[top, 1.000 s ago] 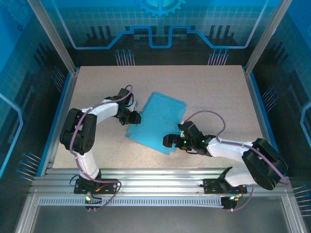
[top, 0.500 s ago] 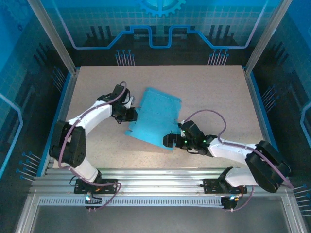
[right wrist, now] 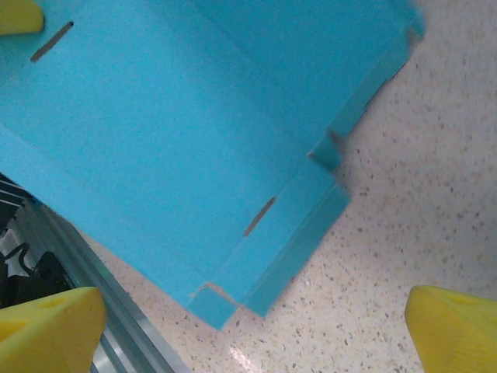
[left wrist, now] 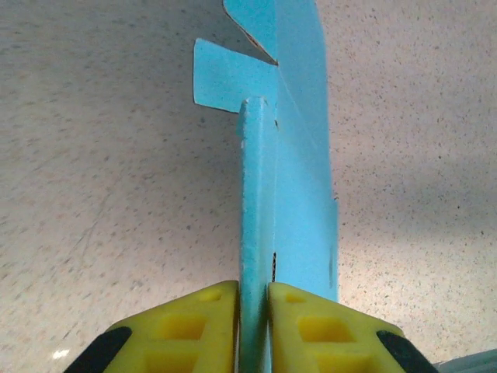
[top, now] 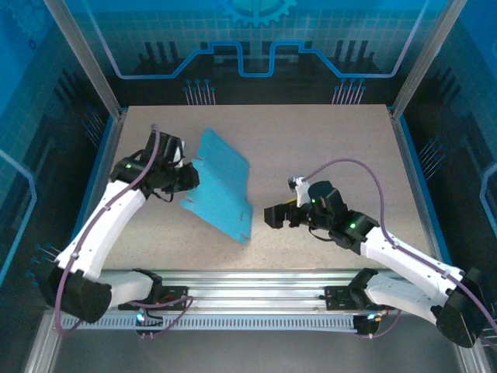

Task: Fold the paper box

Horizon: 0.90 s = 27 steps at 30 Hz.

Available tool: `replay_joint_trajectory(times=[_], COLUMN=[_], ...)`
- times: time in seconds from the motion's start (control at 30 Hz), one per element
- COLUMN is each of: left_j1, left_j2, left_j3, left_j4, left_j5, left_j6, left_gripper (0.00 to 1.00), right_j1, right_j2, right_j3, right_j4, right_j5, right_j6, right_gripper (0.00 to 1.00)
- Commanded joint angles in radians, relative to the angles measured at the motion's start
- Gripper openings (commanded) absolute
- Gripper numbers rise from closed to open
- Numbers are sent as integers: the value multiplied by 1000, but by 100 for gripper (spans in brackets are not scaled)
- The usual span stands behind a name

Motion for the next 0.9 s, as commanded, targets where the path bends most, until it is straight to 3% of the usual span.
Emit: replay_joint_trajectory(times=[0.0, 0.1, 0.33, 0.57, 0.87], left_j1=[-3, -3, -3, -6, -5], left_j2=[-42, -61, -43, -25, -66], left_j3=[74, 115, 83, 139, 253], left_j4=[-163, -199, -135, -167, -364], left_j5=[-120, -148, -61, -58, -339], left_j6=[-46, -26, -48, -51, -62], left_gripper=[18, 19, 18, 19, 22], right_j1=[-11, -11, -11, -10, -11], right_j2=[-9, -18, -31, -41, -12], right_j3=[68, 61, 10, -31, -25], right_j4=[-132, -126, -68, -62, -65], right_j5=[-11, -3, -39, -30, 2], right_j6=[-96, -90, -45, -31, -30], right_gripper=[100, 100, 100, 100, 100])
